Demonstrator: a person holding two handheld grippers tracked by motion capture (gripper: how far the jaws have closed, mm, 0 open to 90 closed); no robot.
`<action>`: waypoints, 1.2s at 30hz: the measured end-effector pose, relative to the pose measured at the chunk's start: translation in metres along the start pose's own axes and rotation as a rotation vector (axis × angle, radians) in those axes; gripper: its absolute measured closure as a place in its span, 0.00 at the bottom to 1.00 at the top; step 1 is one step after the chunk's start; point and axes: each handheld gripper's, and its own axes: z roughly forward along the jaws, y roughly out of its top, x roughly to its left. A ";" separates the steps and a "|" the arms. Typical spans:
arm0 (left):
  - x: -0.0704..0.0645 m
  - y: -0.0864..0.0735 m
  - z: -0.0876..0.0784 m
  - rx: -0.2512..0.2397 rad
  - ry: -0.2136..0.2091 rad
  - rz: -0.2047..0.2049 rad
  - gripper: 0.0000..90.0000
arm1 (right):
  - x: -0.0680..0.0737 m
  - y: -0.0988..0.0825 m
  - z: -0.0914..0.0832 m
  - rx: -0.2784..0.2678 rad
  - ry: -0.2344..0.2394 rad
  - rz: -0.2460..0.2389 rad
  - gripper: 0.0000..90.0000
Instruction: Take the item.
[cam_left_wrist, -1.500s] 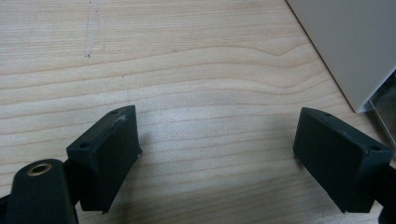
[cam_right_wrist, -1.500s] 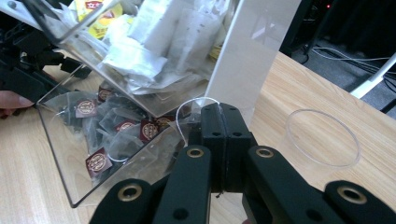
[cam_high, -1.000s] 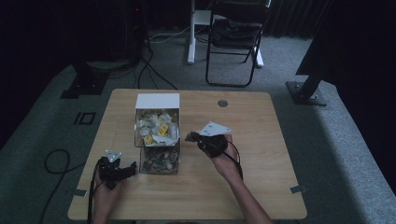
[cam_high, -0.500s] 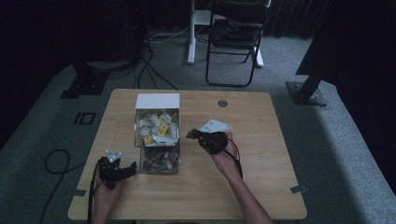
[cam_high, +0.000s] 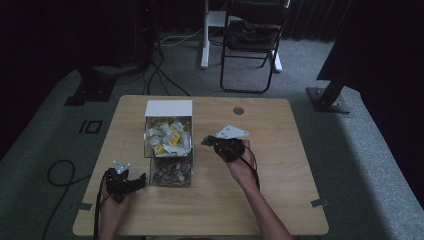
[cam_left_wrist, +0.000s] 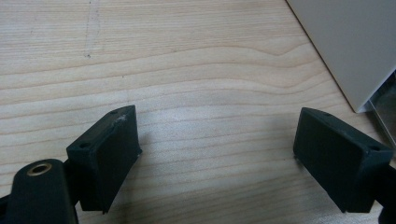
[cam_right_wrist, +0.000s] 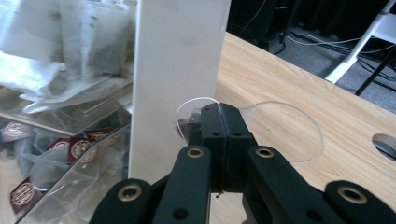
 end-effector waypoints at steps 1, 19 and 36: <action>0.000 0.000 0.000 0.000 0.000 0.000 0.17 | 0.000 0.000 0.000 -0.001 -0.004 0.005 1.00; 0.000 0.000 0.000 0.000 0.000 0.000 0.17 | -0.021 0.007 0.018 -0.007 -0.076 0.073 1.00; 0.000 0.000 0.000 0.000 0.000 0.000 0.17 | -0.034 0.018 0.042 0.021 -0.147 0.096 1.00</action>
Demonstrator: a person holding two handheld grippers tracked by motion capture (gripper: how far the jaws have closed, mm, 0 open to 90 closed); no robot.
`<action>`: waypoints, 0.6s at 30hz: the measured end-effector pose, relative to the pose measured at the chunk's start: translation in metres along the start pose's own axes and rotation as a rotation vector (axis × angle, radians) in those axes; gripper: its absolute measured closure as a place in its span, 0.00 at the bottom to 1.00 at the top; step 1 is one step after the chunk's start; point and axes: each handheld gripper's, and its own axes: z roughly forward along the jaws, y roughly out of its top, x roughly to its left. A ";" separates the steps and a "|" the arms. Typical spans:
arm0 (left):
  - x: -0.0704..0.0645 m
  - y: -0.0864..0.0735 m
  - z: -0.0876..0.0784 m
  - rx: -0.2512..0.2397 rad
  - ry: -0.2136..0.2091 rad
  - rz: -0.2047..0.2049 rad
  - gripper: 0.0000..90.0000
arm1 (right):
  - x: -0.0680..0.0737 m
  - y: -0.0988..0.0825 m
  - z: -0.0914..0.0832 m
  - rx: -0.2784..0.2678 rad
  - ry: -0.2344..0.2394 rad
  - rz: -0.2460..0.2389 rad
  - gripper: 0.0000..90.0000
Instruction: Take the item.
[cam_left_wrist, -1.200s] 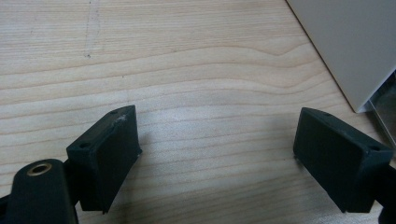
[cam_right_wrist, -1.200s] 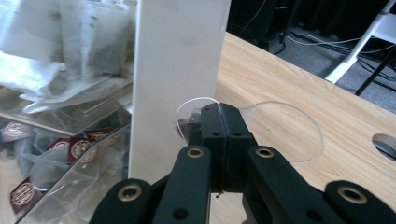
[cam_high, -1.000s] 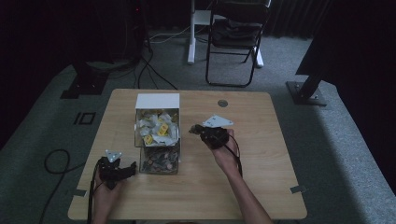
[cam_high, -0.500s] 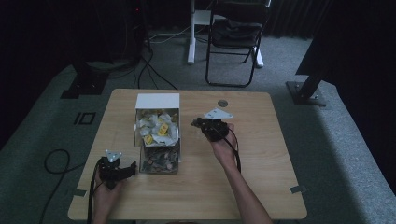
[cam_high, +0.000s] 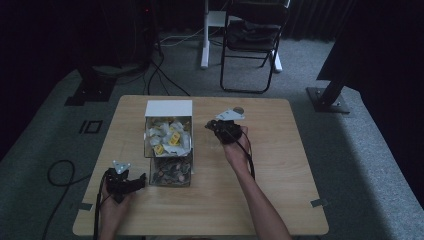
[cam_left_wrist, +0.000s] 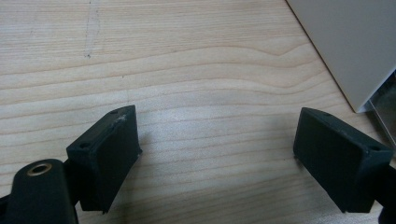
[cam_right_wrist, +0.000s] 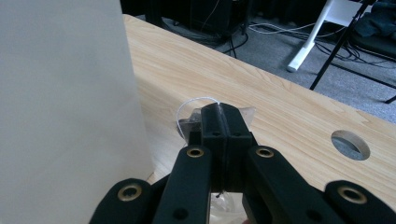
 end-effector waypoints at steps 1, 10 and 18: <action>0.000 0.000 0.000 0.000 0.000 0.000 0.17 | 0.000 0.000 0.000 0.001 -0.002 0.003 1.00; 0.000 0.000 0.000 0.000 -0.001 0.001 0.17 | -0.006 -0.003 -0.005 -0.016 -0.013 0.053 0.42; 0.000 0.000 0.000 0.000 -0.001 0.001 0.17 | -0.019 -0.023 -0.033 0.008 -0.028 0.050 0.33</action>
